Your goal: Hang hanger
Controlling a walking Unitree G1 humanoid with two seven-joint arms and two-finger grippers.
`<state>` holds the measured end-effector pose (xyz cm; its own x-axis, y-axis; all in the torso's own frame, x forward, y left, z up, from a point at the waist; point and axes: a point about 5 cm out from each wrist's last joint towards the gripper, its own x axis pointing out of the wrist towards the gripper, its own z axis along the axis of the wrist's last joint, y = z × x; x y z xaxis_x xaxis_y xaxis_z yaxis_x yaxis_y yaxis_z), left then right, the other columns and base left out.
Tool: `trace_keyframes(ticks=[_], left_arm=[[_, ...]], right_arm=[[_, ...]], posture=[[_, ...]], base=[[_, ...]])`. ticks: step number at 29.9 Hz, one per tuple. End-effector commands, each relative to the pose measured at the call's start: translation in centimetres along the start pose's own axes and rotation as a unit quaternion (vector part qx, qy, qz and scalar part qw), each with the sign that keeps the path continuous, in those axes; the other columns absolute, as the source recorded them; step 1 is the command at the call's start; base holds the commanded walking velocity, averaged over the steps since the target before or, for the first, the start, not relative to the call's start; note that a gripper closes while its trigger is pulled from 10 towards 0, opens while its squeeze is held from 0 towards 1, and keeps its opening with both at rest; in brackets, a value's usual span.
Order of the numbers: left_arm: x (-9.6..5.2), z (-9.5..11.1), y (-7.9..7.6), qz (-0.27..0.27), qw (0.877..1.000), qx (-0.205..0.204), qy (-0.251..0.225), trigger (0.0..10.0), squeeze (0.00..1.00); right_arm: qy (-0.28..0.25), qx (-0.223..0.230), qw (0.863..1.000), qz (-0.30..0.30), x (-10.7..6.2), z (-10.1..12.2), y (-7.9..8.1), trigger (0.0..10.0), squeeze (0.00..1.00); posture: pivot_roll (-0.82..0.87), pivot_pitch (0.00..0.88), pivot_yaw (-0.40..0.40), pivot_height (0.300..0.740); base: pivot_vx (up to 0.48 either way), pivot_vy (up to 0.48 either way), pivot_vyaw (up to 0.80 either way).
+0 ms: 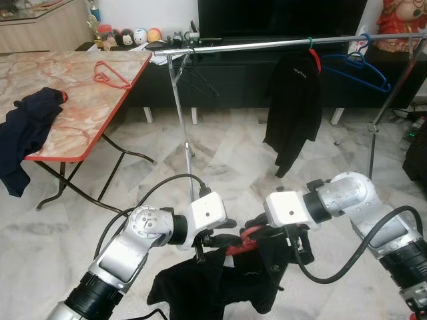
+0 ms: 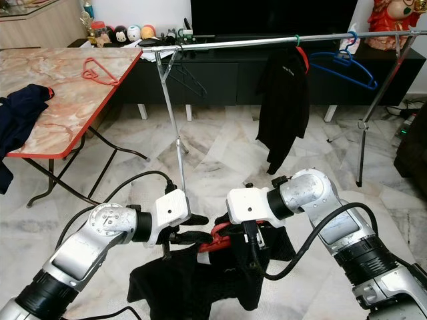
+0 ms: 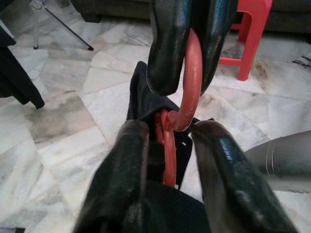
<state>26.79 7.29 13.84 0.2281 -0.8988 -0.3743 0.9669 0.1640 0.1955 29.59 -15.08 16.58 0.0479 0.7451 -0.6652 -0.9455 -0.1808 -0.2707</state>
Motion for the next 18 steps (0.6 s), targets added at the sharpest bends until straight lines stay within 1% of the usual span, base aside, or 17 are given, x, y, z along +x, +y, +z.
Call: trace_keyframes(ticks=[1,2,3,4,8,9,11,12,14,18], left_arm=[[-0.3,0.1,0.1,0.004,1.000,0.003,0.000,10.0,1.00],[-0.4,0.0,0.2,0.009,1.000,0.007,0.009,10.0,0.51],[-0.5,-0.3,0.3,0.007,1.000,0.011,0.019,10.0,0.00],[-0.5,-0.3,0.3,0.007,1.000,0.011,0.019,10.0,0.00],[-1.4,-0.8,0.2,-0.006,0.999,-0.002,0.032,10.0,0.00],[-1.6,-1.3,0.4,0.002,0.999,0.001,0.047,10.0,0.00],[-1.7,-1.5,0.4,0.006,0.999,0.001,0.053,10.0,0.00],[-1.8,-1.9,0.5,0.012,0.998,0.000,0.062,10.0,1.00],[-1.6,-2.3,0.3,0.011,0.998,-0.011,0.063,10.0,1.00],[-1.3,-2.5,-0.1,0.002,0.998,-0.022,0.058,10.0,1.00]], right_arm=[[-0.006,-0.012,1.000,-0.008,-0.1,0.5,-0.3,0.0,0.00],[-0.005,-0.013,1.000,-0.008,-0.1,0.5,-0.4,0.0,0.00],[-0.002,-0.013,1.000,-0.008,-0.1,0.4,-0.4,0.0,0.00],[-0.002,-0.013,1.000,-0.008,-0.1,0.4,-0.4,0.0,0.00],[0.001,-0.013,1.000,-0.007,-0.1,0.3,-0.3,0.0,0.00],[0.001,-0.013,1.000,-0.008,-0.1,0.3,-0.3,0.0,0.00],[0.001,-0.013,1.000,-0.008,-0.1,0.3,-0.3,0.0,0.00],[0.001,-0.014,1.000,-0.008,-0.1,0.4,-0.4,0.0,0.00],[-0.001,-0.016,1.000,-0.007,-0.1,0.5,-0.4,0.0,0.00],[-0.001,-0.017,1.000,-0.007,-0.1,0.6,-0.4,0.0,0.00]], posture=[[-0.06,0.000,0.032,0.740],[-0.06,0.000,0.032,0.740],[-0.06,0.000,0.032,0.740],[-0.06,0.000,0.032,0.740],[-0.06,0.000,0.032,0.740],[-0.06,0.000,0.032,0.740],[-0.06,0.000,0.032,0.740],[-0.06,0.000,0.032,0.740],[-0.06,0.000,0.031,0.740],[-0.06,0.000,0.031,0.740]], base=[[0.000,0.000,0.00],[0.000,0.000,0.00],[0.000,0.000,0.00],[0.000,0.000,0.00],[0.000,0.000,0.00],[0.000,0.000,0.00],[0.000,0.000,0.00],[0.000,0.000,0.00],[0.000,0.000,0.00],[0.000,0.000,0.00]])
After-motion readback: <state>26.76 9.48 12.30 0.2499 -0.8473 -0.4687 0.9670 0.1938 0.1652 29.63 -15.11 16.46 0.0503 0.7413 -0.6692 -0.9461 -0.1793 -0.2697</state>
